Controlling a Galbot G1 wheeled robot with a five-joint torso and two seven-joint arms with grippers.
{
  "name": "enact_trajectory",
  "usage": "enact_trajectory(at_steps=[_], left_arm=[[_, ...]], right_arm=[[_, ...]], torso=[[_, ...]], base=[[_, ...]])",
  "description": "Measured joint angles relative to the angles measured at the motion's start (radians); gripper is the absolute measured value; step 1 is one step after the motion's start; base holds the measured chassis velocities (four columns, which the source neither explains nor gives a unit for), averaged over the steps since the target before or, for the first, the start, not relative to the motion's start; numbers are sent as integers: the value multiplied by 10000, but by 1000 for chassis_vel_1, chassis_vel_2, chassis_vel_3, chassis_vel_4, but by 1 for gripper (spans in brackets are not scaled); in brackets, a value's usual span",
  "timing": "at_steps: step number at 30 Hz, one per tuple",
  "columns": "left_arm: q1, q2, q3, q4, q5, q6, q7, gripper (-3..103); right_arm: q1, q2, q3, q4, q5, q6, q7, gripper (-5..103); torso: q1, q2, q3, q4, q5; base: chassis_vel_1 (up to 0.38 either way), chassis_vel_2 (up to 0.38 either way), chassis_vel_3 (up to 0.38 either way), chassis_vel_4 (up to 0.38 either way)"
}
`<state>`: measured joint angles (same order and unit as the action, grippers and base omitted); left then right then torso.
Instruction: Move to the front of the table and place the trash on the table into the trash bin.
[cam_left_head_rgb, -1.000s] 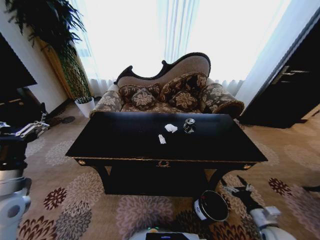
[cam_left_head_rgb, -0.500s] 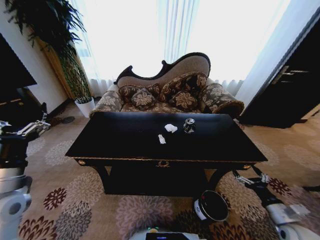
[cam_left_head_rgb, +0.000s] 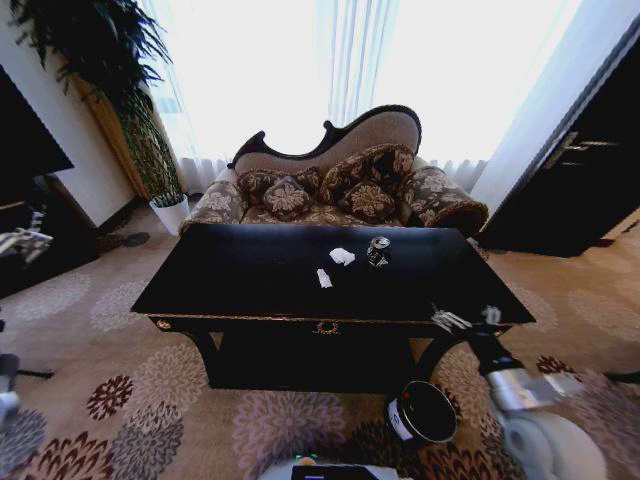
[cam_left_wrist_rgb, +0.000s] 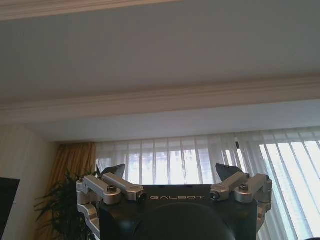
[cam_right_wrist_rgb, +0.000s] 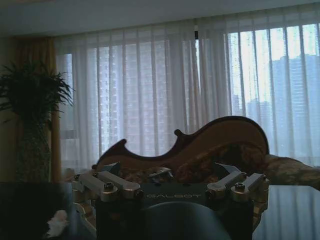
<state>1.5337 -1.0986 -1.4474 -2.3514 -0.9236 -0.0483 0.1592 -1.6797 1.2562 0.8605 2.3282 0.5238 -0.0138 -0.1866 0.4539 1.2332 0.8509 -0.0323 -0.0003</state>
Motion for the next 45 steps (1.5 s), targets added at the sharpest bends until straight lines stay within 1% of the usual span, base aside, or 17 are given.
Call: enact_trajectory(at_steps=[3,5,7,9,10,12,15,19,20,21,24,25,29,34,40,43,45], left_arm=[[-139,180,160,73,-43,21,4,100],[-228,270,303,119,-44,45,4,100],[-355,453,521,236,-44,67,14,100],[-361,549,489,348,-81,61,17,100],[-361,549,489,348,-81,61,17,100],[-339,627,325,449,-201,43,8,100],[-319,660,244,524,-251,30,1,100],[-305,621,292,580,-202,11,-3,100],[-305,621,292,580,-202,11,-3,100],[-309,604,336,580,-164,10,-3,100],[-319,569,457,570,-34,10,-2,100],[-319,569,457,570,-34,10,-2,100],[-304,497,534,590,149,13,-1,100],[-262,403,570,525,276,48,-5,100],[-177,415,376,488,254,99,-40,100],[-132,433,262,527,240,101,-53,100],[-97,430,203,540,234,102,-62,100]], right_arm=[[267,-20,-448,371,-72,-503,226,100],[305,-1,-485,433,-87,-583,276,100],[437,-7,-550,529,-63,-761,451,100],[708,-176,-691,540,71,-1059,619,100],[708,-176,-691,540,71,-1059,619,100],[1000,-447,-890,397,159,-1230,746,100],[1186,-676,-1051,214,299,-1260,829,100],[1591,-1385,-1334,-418,556,-1204,1109,100],[1591,-1385,-1334,-418,556,-1204,1109,100],[1691,-1587,-1382,-588,556,-1176,1191,100],[2080,-2307,-1511,-1147,600,-1151,1609,100],[2080,-2307,-1511,-1147,600,-1151,1609,100],[2691,-3003,-1989,-1524,949,-1302,2319,100],[3123,-3413,-2603,-1673,1176,-1469,2500,100],[3614,-3628,-3056,-1997,1284,-1555,2433,100],[3894,-3762,-3288,-2192,1550,-1584,2425,100],[4392,-3988,-3697,-2676,1985,-1619,2522,100]], torso=[[0,0,0,2,0],[0,0,0,1,-1],[0,0,0,-7,-1],[0,0,1,-4,1],[0,0,1,-4,1],[0,0,0,0,1],[0,0,0,0,1],[0,0,0,-1,2],[0,0,0,-1,2],[0,0,1,-1,3],[1,0,1,-2,3],[1,0,1,-2,3],[0,-1,1,-1,2],[0,0,1,-1,1],[0,-1,0,-3,3],[0,-1,1,-2,1],[0,0,0,-1,1]], base=[[0,0,0,0],[0,0,0,0],[0,0,0,0],[0,0,0,0],[0,0,0,0],[0,0,0,0],[0,0,0,0],[0,0,0,0],[0,0,0,0],[0,0,0,0],[0,0,0,0],[0,0,0,0],[0,0,0,0],[0,0,0,0],[0,0,0,0],[0,0,0,0],[0,0,0,0]])
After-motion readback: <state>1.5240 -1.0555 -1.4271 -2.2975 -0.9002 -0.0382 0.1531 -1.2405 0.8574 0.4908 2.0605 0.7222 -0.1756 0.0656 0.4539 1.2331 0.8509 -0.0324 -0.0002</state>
